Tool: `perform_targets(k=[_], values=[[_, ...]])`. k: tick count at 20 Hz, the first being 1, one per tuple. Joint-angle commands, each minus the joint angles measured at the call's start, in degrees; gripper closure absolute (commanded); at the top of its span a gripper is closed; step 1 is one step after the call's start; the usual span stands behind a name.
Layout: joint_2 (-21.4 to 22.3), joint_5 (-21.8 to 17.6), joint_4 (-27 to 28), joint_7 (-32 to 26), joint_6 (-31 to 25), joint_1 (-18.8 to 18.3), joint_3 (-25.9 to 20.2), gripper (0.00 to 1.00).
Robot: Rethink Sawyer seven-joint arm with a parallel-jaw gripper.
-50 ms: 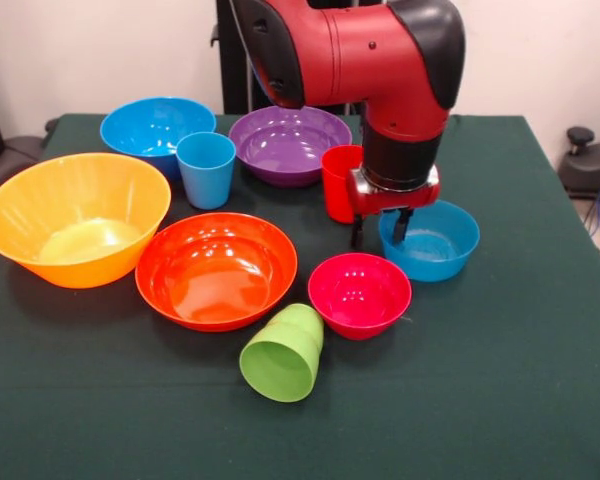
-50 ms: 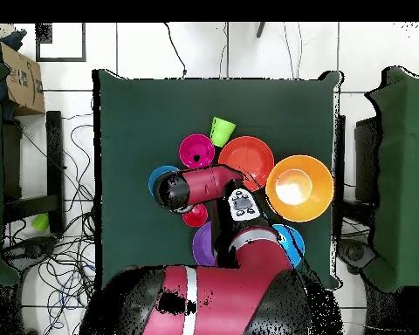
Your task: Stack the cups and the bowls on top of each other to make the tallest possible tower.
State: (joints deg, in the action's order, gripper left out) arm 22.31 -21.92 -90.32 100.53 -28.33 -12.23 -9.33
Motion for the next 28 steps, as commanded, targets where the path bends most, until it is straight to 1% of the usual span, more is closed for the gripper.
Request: perform_targets(k=[1, 12, 14, 15, 17, 19, 22, 26, 28], values=[[-3.0, -3.7, 4.7, 2.4, 4.1, 0.4, 0.3, 1.00], [-2.6, -3.2, 4.3, 1.1, 3.7, -0.5, -0.9, 1.00], [0.3, -2.3, 1.8, 1.1, 2.5, -0.6, -1.7, 1.00], [4.4, -0.7, -1.3, 0.4, 0.1, -1.2, -3.3, 1.00], [9.6, 1.8, -5.2, -0.8, -4.0, -2.1, -5.7, 1.00], [12.4, 3.4, -7.3, -1.5, -6.6, -2.8, -7.2, 1.00], [13.3, 3.8, -7.9, -2.7, -7.8, -3.9, -8.4, 1.00], [13.2, 2.5, -7.4, -5.0, -7.5, -6.1, -9.7, 1.00], [12.5, 1.7, -6.2, -6.2, -7.5, -7.2, -10.4, 1.00]])
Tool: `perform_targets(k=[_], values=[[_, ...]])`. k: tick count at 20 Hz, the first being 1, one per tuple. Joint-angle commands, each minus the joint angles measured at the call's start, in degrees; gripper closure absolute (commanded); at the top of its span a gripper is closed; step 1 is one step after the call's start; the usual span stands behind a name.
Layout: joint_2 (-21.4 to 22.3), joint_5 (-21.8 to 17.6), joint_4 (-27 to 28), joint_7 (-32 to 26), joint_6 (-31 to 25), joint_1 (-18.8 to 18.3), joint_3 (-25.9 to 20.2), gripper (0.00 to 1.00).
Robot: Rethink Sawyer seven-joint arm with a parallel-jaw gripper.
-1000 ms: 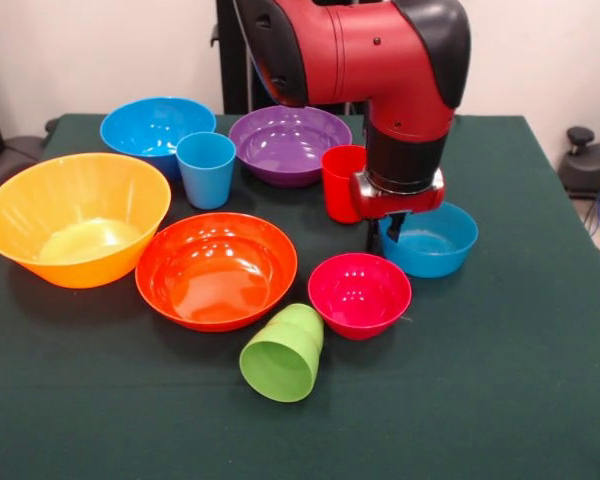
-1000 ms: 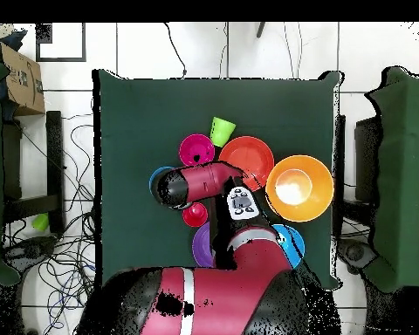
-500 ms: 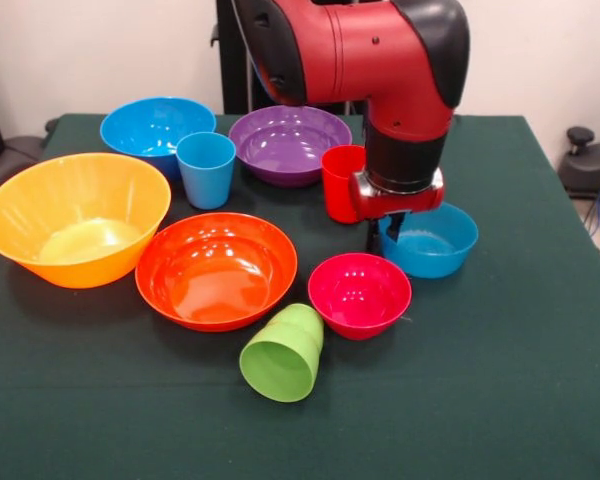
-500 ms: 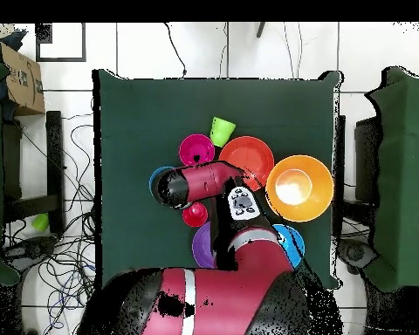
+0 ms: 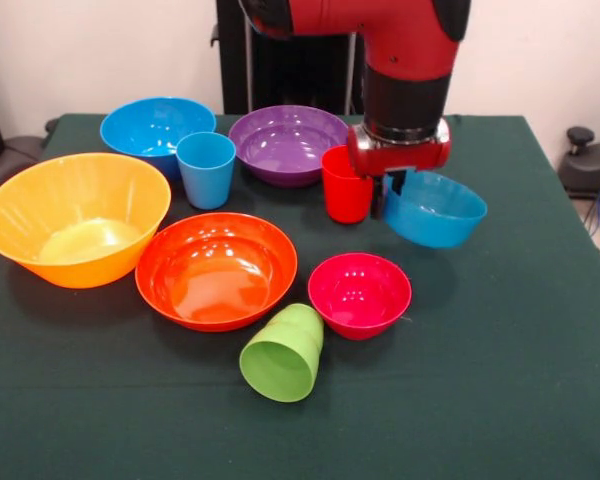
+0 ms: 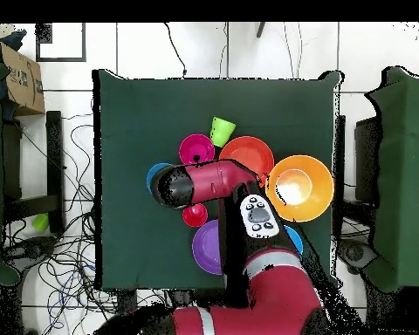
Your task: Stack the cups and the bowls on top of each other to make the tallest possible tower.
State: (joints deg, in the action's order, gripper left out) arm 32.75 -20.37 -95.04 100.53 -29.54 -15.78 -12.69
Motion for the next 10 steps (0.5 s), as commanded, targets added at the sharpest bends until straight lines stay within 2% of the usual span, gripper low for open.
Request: perform_targets(k=[1, 10], values=[[1.5, 0.0, -0.7, -7.2, -6.6, -4.3, -7.7, 1.00], [-2.2, -5.2, 7.6, -15.2, -8.4, -10.1, -10.8, 1.00]])
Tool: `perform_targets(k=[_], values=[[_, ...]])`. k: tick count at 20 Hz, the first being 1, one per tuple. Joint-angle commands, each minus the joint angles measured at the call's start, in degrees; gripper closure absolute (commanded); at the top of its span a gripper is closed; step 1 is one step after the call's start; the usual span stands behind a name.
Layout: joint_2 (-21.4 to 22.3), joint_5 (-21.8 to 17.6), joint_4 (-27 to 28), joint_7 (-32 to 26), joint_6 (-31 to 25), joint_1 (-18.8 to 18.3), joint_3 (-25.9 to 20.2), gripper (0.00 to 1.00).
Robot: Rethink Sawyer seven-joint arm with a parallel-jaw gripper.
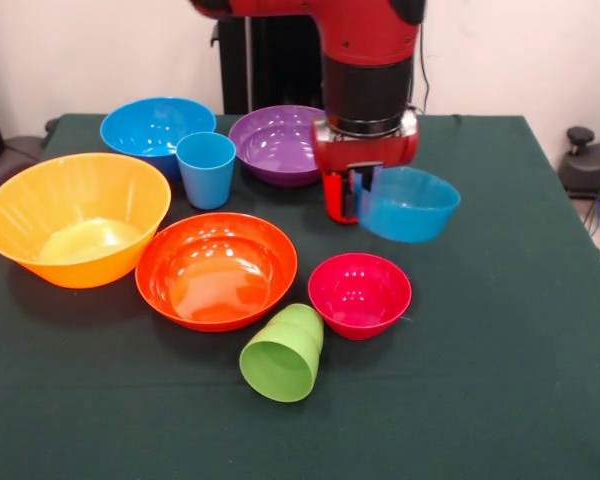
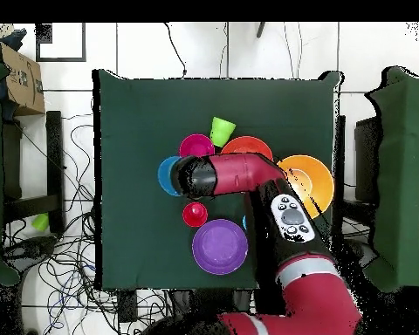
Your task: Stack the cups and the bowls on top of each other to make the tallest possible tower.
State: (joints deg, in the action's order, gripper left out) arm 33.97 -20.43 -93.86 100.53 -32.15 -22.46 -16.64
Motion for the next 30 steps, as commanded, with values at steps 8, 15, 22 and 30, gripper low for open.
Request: perform_targets(k=[8, 15, 22, 30], values=[[-5.0, -8.4, 9.3, -15.9, -5.6, -5.2, -8.8, 1.00], [-6.8, -10.3, 11.7, -15.7, -4.8, -6.1, -11.0, 1.00], [-9.1, -12.4, 13.6, -15.6, -3.7, -6.6, -12.5, 1.00], [-7.6, -14.4, 12.4, -14.1, -7.3, -6.1, -10.6, 1.00]])
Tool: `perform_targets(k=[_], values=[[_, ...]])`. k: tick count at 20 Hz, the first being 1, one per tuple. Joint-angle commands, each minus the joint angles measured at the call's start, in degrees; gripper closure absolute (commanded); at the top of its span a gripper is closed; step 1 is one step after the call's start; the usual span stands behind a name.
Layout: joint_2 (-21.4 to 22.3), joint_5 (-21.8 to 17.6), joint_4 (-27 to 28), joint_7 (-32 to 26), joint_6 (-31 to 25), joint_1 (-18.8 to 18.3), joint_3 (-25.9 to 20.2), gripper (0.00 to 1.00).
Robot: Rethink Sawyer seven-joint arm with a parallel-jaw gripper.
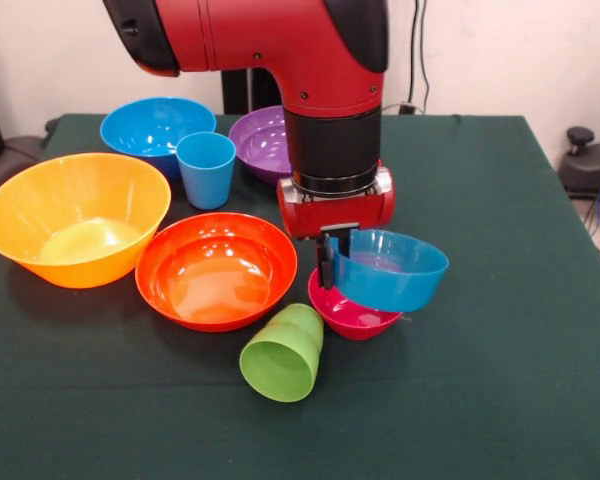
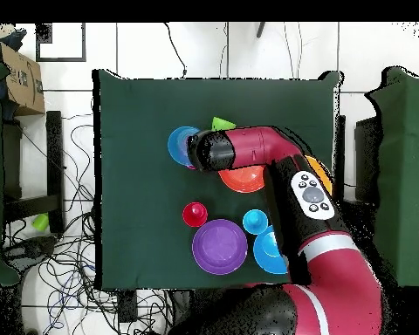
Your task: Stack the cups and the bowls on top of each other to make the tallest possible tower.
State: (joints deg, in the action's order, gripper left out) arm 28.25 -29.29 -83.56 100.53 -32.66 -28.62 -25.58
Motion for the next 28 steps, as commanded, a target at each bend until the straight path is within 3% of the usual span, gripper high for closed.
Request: perform_targets(k=[1, 28], values=[[-1.7, -5.6, 1.6, -14.3, -7.0, -0.3, -1.7, 1.00], [1.1, -9.3, -6.1, -12.8, -5.1, -4.0, -1.7, 1.00]])
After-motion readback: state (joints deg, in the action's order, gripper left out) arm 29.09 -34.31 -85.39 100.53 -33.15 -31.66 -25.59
